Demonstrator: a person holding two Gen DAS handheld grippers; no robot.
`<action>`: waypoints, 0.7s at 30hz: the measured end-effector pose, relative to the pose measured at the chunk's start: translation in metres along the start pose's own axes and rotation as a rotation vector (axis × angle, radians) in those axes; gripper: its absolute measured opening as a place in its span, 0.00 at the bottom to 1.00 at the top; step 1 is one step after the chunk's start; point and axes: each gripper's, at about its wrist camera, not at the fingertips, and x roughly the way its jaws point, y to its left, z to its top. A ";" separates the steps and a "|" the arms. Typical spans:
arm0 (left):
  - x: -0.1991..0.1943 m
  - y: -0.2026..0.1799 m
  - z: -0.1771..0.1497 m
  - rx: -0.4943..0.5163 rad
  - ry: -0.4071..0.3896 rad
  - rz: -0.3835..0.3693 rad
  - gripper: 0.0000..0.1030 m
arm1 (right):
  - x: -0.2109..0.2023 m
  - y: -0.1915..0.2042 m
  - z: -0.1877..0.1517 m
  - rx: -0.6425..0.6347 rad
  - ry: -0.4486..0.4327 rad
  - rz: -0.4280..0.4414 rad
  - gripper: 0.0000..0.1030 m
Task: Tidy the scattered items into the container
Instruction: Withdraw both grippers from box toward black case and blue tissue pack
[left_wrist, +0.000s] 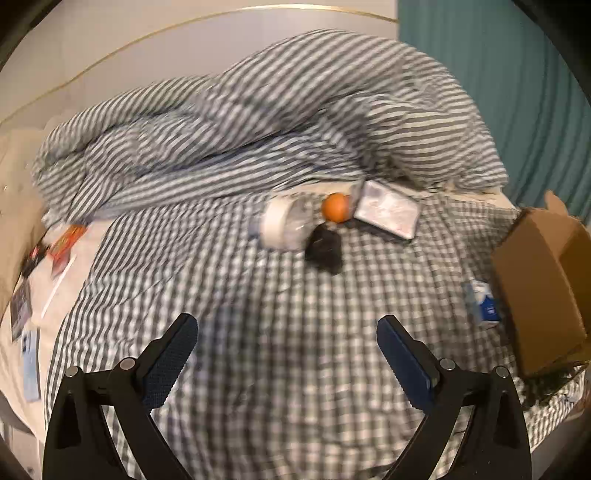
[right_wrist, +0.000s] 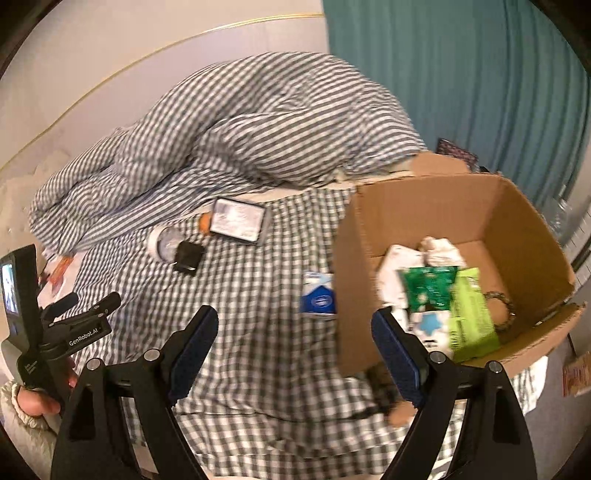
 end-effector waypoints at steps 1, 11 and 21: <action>0.001 0.007 -0.004 -0.012 0.003 0.005 0.97 | 0.003 0.007 -0.001 -0.008 0.006 0.006 0.82; 0.028 0.017 -0.014 -0.025 0.015 -0.019 0.97 | 0.058 0.035 -0.012 -0.061 0.096 0.001 0.82; 0.094 -0.014 0.016 0.004 0.035 -0.067 0.97 | 0.138 0.024 -0.014 -0.090 0.234 -0.060 0.82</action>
